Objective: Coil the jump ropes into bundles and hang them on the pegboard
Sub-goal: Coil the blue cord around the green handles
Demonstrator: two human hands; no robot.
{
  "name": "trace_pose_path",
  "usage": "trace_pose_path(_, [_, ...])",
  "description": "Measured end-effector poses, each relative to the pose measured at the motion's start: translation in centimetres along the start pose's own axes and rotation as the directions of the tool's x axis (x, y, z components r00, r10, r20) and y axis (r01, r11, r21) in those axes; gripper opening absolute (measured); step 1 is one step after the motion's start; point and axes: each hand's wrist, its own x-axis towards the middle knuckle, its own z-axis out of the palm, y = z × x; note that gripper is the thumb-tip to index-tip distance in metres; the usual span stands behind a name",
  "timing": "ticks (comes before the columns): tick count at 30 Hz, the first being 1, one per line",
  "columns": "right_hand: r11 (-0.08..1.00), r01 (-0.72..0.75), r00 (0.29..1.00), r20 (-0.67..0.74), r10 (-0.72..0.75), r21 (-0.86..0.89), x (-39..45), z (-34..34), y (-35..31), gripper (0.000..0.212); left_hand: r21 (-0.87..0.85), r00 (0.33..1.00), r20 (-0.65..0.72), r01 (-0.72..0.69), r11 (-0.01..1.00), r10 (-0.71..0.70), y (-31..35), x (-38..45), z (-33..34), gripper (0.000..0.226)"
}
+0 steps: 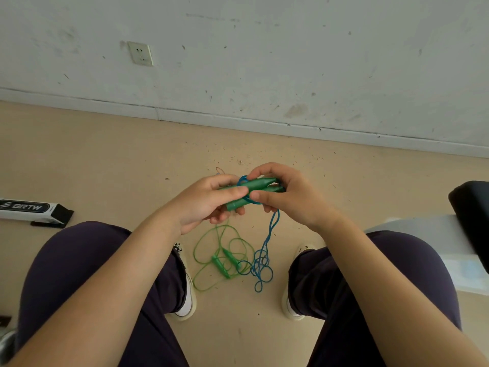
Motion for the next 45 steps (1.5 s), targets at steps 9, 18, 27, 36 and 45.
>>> trace_pose_path(9, [0.999,-0.031,0.997,0.077,0.033,-0.025,-0.1,-0.2,-0.2,0.029,0.11,0.996,0.037,0.071,0.991,-0.075,-0.2,-0.1,0.8,0.036])
trace_pose_path(18, [0.999,-0.042,0.993,0.11,0.045,-0.029,-0.2,-0.7,-0.2,0.027,0.149,0.977,0.16,0.114,0.982,-0.138,0.2,-0.4,0.6,0.045])
trace_pose_path(27, [0.966,-0.064,0.998,0.02,0.061,0.251,0.3,0.2,0.1,0.028,-0.007,0.982,0.188,-0.019,1.0,0.02,0.5,-0.8,0.6,0.047])
trace_pose_path(36, [0.974,-0.134,0.991,0.041,0.129,0.182,0.3,1.6,0.1,0.053,-0.17,0.997,0.076,0.002,0.985,0.011,0.1,-0.2,0.5,0.034])
trace_pose_path(45, [0.982,-0.167,0.983,-0.06,0.173,0.089,0.4,1.7,0.3,0.024,-0.074,0.972,-0.197,-0.147,0.986,0.13,0.0,0.6,0.7,0.012])
